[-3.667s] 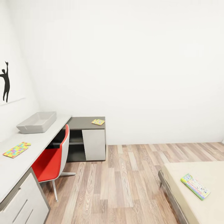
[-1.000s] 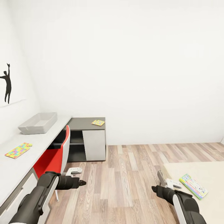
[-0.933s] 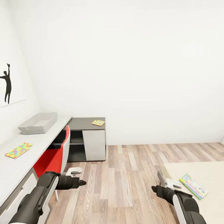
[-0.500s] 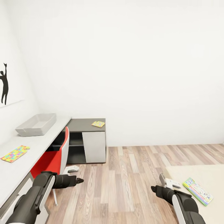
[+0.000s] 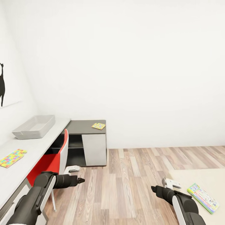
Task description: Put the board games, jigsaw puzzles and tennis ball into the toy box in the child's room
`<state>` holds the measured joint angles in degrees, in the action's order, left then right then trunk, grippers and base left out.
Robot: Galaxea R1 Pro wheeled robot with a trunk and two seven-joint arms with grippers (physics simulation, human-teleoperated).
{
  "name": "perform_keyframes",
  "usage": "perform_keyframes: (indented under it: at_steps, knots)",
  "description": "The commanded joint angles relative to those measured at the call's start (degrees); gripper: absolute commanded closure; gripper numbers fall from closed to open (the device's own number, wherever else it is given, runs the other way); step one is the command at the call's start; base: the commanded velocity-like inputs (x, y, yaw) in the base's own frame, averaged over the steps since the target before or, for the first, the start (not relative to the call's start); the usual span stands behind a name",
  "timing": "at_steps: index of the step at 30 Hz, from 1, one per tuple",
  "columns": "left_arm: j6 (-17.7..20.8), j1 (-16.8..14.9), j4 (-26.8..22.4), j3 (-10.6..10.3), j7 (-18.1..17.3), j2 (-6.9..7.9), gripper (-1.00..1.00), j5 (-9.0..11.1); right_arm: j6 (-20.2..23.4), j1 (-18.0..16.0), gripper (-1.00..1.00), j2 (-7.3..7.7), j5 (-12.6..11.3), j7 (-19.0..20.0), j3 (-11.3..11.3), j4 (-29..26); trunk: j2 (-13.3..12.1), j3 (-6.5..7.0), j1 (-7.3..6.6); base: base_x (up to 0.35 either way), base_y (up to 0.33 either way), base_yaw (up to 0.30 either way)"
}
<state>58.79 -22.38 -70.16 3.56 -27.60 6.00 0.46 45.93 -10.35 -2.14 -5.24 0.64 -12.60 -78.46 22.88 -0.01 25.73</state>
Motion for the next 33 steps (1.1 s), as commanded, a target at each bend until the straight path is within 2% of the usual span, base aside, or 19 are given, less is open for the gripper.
perform_keyframes:
  at_steps: [1, 9, 18, 26, 33]
  knots:
    - [0.29, -0.02, -0.07, 0.17, -0.18, 0.13, -1.0, 0.03, 0.15, -0.02, -1.0, -0.05, -0.35, 0.07, -0.15, -0.04, 0.04, -0.02, 0.05, 0.272, 0.0, 0.0]
    - [0.27, -0.03, -0.14, 0.45, -0.24, 0.43, -1.0, 0.18, -0.03, -0.02, -1.0, -0.05, -0.46, 0.07, -0.14, 0.12, 0.04, -0.02, 0.05, 0.313, 0.0, 0.0]
    - [0.27, -0.01, -0.2, 0.0, -0.11, -0.03, -1.0, 0.06, -0.06, -0.02, -1.0, -0.05, -0.47, 0.07, -0.17, 0.14, 0.04, -0.02, 0.05, 0.333, 0.0, 0.0]
    - [0.28, 0.16, -0.25, 0.25, -0.19, 0.37, -1.0, -0.03, 0.05, -0.02, -1.0, -0.05, -0.47, 0.07, -0.14, 0.06, 0.04, -0.02, 0.05, 0.31, 0.0, -0.002]
    - [0.27, 0.23, -0.24, 0.23, -0.13, 0.35, -1.0, -0.1, 0.07, -0.02, -1.0, -0.05, -0.47, 0.07, -0.15, 0.11, 0.04, -0.02, 0.05, 0.278, 0.0, -0.099]
